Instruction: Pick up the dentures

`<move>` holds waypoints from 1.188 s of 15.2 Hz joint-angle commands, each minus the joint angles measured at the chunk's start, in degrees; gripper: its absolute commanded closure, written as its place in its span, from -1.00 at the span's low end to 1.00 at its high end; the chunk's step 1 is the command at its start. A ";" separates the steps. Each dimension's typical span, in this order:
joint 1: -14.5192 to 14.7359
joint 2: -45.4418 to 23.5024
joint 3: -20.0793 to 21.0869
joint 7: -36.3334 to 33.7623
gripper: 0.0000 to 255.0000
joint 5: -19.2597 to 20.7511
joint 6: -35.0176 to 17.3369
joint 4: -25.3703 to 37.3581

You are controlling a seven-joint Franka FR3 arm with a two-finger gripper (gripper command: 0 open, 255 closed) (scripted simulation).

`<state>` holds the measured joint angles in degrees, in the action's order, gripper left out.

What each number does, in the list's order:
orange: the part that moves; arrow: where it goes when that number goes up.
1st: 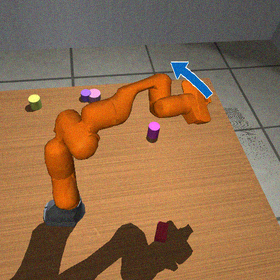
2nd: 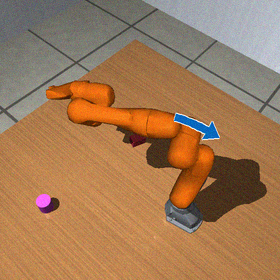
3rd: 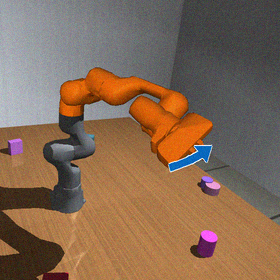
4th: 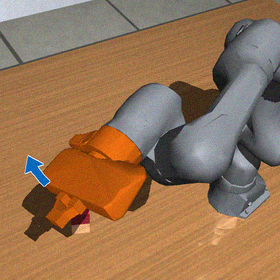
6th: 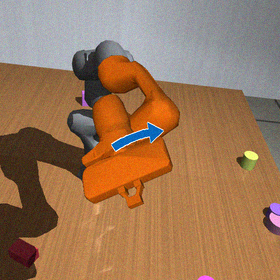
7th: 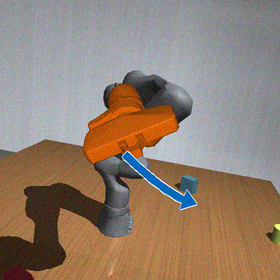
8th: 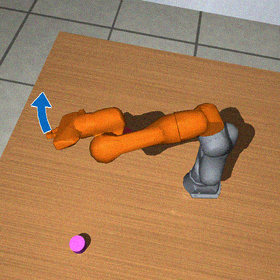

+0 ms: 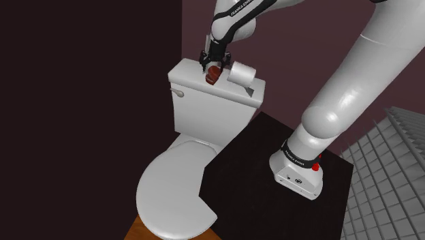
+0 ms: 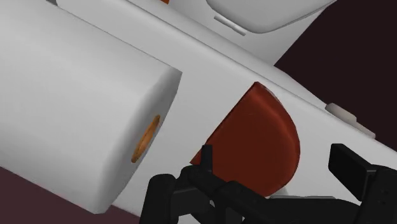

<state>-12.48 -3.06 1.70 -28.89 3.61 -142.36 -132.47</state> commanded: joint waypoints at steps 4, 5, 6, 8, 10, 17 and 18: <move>-0.39 -1.86 -0.33 1.04 1.00 -0.34 3.78 0.22; -0.49 -1.18 -0.40 1.32 1.00 -0.43 4.16 -0.11; -0.72 -1.46 -0.59 1.80 1.00 -0.51 4.16 0.19; -0.51 -1.35 -0.43 1.29 1.00 -0.38 3.50 -0.59; -0.54 -2.02 -0.46 1.26 1.00 -0.26 3.03 -0.39; 0.22 0.75 -0.01 0.28 1.00 -0.40 6.72 0.50; 0.25 1.26 -0.03 0.34 1.00 -0.46 7.48 0.76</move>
<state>-12.61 -1.80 1.26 -28.43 3.48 -136.05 -131.45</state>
